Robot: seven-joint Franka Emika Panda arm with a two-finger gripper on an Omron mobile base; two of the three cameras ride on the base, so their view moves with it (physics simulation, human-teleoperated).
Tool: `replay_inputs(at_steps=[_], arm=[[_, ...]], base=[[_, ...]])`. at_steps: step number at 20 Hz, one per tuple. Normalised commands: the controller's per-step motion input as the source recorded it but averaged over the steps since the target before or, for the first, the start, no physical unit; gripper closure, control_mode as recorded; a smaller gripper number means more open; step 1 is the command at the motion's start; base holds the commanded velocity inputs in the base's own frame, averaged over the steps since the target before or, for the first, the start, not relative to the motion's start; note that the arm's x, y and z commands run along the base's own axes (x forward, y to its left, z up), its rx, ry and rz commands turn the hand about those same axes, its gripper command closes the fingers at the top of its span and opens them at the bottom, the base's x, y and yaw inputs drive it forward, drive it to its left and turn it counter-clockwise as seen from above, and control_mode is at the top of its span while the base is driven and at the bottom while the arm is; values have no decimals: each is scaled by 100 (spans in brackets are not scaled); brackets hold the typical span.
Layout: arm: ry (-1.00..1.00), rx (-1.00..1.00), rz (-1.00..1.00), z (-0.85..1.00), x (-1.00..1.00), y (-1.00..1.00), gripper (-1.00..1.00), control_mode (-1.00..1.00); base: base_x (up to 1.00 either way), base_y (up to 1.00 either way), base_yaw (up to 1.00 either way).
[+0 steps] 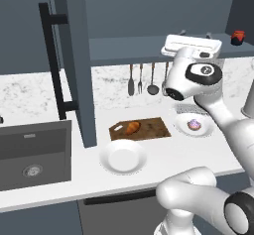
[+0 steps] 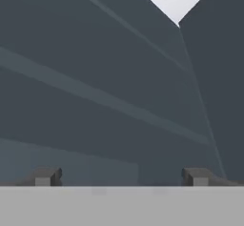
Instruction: From the different types of pastries on the counter, select a croissant and place it on the cutting board. Then retrieve a jar of jam from the cabinet and place it alongside the croissant on the cutting board.
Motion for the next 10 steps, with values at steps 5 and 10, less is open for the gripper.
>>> replay_inputs(at_steps=[5, 10], arm=[[15, 25, 1, 10, 12, -51, -100, -100], [20, 26, -1, 41, 45, -79, -100, -100]], base=[[0, 0, 0], [0, 0, 0]])
